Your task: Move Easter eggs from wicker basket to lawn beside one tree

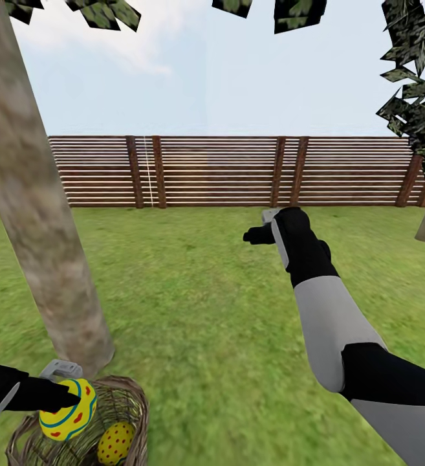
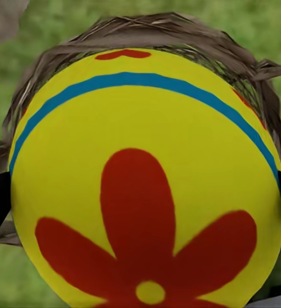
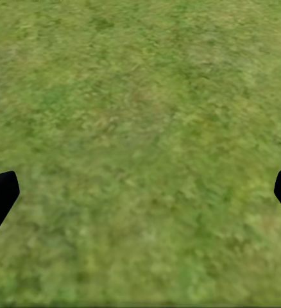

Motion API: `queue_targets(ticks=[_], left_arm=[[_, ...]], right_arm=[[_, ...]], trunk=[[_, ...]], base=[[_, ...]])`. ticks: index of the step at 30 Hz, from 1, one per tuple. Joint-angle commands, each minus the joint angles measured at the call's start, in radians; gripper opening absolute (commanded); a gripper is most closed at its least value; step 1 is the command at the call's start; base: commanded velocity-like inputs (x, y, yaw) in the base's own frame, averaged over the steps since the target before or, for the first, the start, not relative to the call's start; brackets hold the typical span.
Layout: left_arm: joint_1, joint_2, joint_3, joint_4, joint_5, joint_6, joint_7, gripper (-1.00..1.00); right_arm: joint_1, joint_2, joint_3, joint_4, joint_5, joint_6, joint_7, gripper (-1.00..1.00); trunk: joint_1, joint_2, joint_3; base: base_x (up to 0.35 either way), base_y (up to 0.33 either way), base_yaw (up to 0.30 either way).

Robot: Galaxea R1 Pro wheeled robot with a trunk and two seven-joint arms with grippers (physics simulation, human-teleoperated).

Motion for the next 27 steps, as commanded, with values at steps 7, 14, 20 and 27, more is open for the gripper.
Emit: queue_targets(ticks=[7, 14, 20, 27], left_arm=[[-0.001, 0.001, -0.002, -0.003, 0.009, 0.006, 0.005, -1.0], [-0.001, 0.001, -0.002, -0.005, 0.009, 0.006, 0.005, -1.0], [-0.001, 0.001, -0.002, -0.006, 0.009, 0.006, 0.005, -1.0], [-0.001, 0.001, -0.002, -0.008, 0.01, 0.006, 0.005, -1.0]], right_arm=[[-0.001, 0.001, -0.007, 0.012, 0.011, 0.003, 0.01, 1.0], [-0.001, 0.001, -0.009, 0.07, 0.011, 0.003, 0.01, 1.0], [-0.001, 0.001, -0.01, 0.086, 0.01, 0.003, 0.01, 1.0], [-0.001, 0.001, -0.01, 0.088, 0.01, 0.003, 0.01, 1.0]], trunk=[[-0.027, 0.049, 0.021], [-0.054, 0.098, 0.043], [-0.077, 0.14, 0.062], [-0.104, 0.189, 0.084]], base=[[0.0, 0.0, 0.0], [0.0, 0.0, 0.0], [0.0, 0.0, 0.0], [0.0, 0.0, 0.0]])
